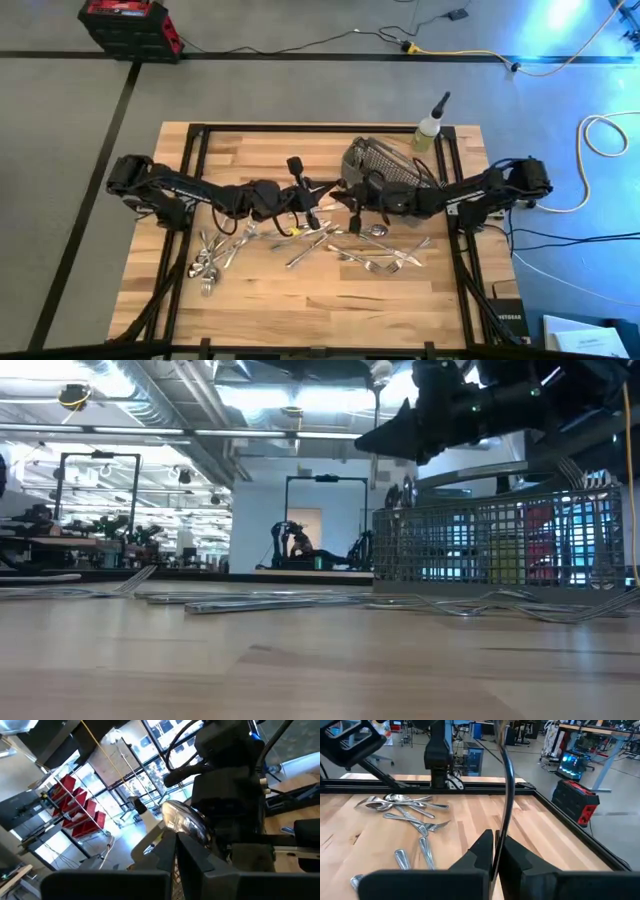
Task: Sort silverware
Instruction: Put the silver spoon into the gray silverware organizer
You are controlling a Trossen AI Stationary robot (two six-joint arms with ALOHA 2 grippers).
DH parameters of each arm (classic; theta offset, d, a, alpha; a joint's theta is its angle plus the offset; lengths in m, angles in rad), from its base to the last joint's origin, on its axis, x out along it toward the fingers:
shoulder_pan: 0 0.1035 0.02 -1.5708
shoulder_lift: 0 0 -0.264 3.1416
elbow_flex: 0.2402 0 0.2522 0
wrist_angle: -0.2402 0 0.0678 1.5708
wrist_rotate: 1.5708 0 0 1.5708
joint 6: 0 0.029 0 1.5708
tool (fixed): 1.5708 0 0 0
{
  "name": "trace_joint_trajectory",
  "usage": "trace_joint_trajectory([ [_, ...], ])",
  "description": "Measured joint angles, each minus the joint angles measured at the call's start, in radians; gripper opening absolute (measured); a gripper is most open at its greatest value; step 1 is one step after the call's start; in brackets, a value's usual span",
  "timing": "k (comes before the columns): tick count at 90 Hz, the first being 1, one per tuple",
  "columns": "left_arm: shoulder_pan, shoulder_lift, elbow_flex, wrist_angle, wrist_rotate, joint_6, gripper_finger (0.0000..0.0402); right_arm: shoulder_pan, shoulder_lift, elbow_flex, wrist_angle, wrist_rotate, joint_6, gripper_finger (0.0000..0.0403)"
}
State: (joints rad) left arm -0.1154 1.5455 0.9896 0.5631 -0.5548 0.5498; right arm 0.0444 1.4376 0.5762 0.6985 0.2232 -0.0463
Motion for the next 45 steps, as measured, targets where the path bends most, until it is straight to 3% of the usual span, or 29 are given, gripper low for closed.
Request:
trace_joint_trajectory([
  [45,0.014,0.001,0.000,-0.010,-0.005,-0.049,0.0000,0.001,-0.002,0.003,0.097,-0.036,-0.007,0.0000],
])
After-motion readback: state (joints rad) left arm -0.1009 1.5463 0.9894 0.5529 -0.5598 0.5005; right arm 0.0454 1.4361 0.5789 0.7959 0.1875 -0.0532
